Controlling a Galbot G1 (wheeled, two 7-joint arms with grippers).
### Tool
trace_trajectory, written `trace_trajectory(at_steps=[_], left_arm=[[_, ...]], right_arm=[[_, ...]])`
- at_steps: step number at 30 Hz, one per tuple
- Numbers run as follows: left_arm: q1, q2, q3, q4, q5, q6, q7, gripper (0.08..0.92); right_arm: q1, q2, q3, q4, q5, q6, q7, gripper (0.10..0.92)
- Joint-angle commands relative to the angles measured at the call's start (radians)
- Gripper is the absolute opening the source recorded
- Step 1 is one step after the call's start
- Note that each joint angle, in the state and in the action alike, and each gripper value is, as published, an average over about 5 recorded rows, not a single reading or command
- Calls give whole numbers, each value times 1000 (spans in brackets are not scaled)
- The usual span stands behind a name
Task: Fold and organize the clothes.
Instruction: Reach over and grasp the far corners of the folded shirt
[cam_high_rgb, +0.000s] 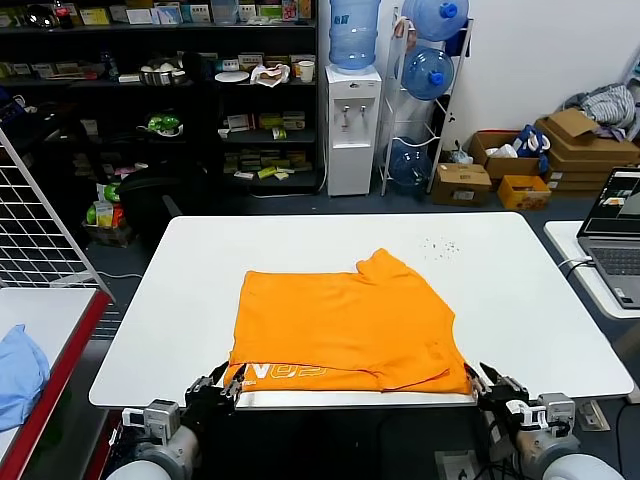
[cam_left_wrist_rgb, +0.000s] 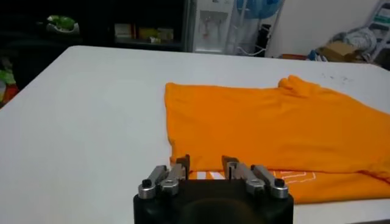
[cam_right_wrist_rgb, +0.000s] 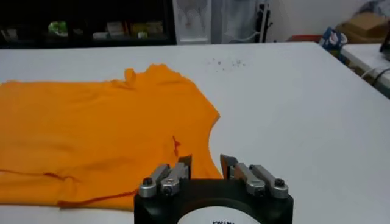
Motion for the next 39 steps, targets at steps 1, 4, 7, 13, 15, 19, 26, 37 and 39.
trace_trajectory(at_steps=[1,4,7,13,15,19,26,37,39], left_arm=[[-81,41,-12,-18,-58,8,2,527],[-212,30,4,79,-93,-3,50,613],[-405,-28,50,225,-129,-13,119,700],[-758,-156,246,559,-136,4,221,866],[-839,-190,298,661,-143,19,249,898],[-952,-248,362,826,-172,63,299,920],[-1023,-294,396,985,-173,104,349,921],[-1027,-280,419,978,-182,176,348,921],[-1023,-279,419,974,-187,183,345,921]], right_arm=[[258,-69,-52,-43,-9,45,-7,577],[504,-71,-159,-161,50,11,24,664],[757,-31,-296,-322,117,-27,66,742],[1107,108,-541,-673,118,-93,103,889],[1173,155,-588,-769,111,-124,108,913],[1243,207,-629,-892,112,-174,91,920],[1282,259,-636,-1003,109,-228,33,921],[1299,300,-643,-1077,95,-284,13,921],[1304,305,-645,-1090,94,-286,8,921]])
